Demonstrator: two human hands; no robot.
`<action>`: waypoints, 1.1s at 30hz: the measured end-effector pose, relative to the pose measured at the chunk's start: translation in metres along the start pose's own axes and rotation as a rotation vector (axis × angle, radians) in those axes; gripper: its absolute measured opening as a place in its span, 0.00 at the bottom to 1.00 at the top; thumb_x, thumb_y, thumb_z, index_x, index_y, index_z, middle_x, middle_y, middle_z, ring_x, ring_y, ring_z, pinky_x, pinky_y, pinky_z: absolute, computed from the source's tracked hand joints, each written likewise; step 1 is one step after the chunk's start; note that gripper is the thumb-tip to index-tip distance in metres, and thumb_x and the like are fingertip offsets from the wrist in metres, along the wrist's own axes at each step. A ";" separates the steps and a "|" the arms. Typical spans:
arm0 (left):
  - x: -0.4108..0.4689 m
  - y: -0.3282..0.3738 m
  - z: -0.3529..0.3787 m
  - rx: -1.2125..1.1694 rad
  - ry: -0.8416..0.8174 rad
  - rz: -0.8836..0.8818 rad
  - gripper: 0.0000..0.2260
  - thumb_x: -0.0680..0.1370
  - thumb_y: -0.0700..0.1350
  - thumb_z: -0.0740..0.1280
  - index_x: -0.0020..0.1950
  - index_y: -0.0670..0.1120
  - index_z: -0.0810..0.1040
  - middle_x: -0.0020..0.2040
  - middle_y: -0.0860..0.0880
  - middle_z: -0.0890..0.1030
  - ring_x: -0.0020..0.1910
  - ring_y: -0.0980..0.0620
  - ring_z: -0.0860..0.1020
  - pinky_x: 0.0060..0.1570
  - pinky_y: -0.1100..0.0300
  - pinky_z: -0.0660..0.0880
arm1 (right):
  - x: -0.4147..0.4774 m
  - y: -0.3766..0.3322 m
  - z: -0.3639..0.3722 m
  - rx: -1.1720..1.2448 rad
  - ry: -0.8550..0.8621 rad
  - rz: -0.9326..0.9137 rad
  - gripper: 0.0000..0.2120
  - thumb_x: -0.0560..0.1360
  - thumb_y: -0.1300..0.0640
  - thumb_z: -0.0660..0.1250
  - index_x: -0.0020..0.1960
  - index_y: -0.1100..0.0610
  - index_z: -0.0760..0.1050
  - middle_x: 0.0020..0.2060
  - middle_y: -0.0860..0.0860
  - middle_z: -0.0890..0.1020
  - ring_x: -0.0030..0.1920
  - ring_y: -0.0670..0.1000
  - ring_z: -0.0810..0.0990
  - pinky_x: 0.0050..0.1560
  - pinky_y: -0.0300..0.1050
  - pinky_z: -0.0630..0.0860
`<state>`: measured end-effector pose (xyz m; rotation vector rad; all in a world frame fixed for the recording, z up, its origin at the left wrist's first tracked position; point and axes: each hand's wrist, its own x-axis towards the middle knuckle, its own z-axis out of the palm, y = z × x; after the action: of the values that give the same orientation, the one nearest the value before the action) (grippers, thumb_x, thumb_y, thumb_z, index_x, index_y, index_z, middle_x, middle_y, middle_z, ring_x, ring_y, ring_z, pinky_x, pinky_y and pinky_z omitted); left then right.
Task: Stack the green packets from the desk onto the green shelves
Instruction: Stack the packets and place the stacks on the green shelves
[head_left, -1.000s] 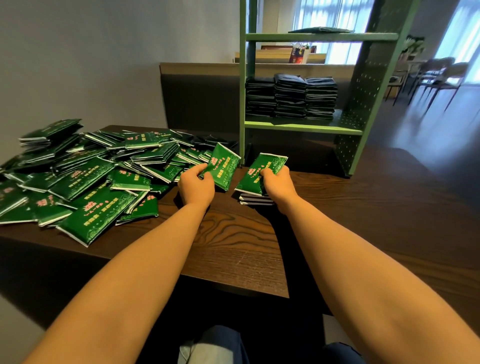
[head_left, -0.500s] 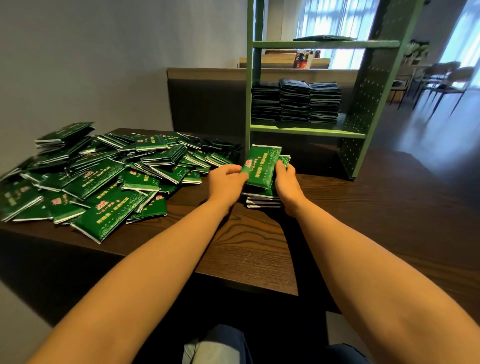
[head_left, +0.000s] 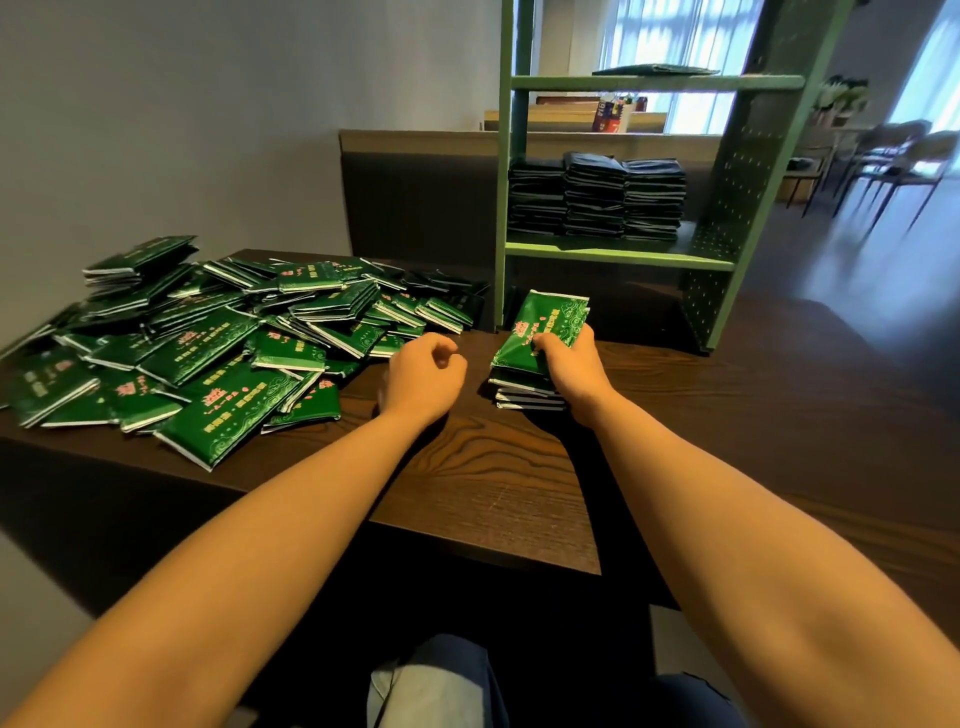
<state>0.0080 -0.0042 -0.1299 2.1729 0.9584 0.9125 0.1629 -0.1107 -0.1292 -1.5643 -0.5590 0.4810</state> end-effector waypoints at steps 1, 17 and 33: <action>-0.003 -0.007 -0.008 0.071 0.014 -0.006 0.07 0.77 0.47 0.67 0.54 0.50 0.81 0.48 0.53 0.79 0.51 0.49 0.78 0.50 0.56 0.75 | -0.002 -0.002 0.003 0.023 -0.004 0.015 0.26 0.80 0.59 0.67 0.75 0.59 0.62 0.64 0.55 0.77 0.62 0.55 0.79 0.65 0.55 0.77; -0.043 -0.088 -0.130 0.483 0.321 -0.399 0.19 0.75 0.52 0.66 0.64 0.49 0.70 0.70 0.42 0.68 0.71 0.40 0.62 0.67 0.39 0.59 | -0.077 -0.018 0.116 0.147 -0.216 0.111 0.06 0.77 0.57 0.66 0.49 0.57 0.69 0.45 0.55 0.74 0.42 0.51 0.71 0.44 0.49 0.68; -0.044 -0.069 -0.150 -0.154 0.176 -0.632 0.11 0.72 0.42 0.74 0.47 0.40 0.73 0.40 0.41 0.75 0.36 0.46 0.72 0.34 0.54 0.70 | -0.088 -0.023 0.104 0.134 -0.298 0.159 0.21 0.67 0.46 0.69 0.53 0.58 0.72 0.43 0.53 0.70 0.46 0.54 0.68 0.46 0.51 0.64</action>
<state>-0.1564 0.0354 -0.1066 1.5248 1.4889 0.8286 0.0289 -0.0820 -0.1162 -1.4237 -0.6167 0.8652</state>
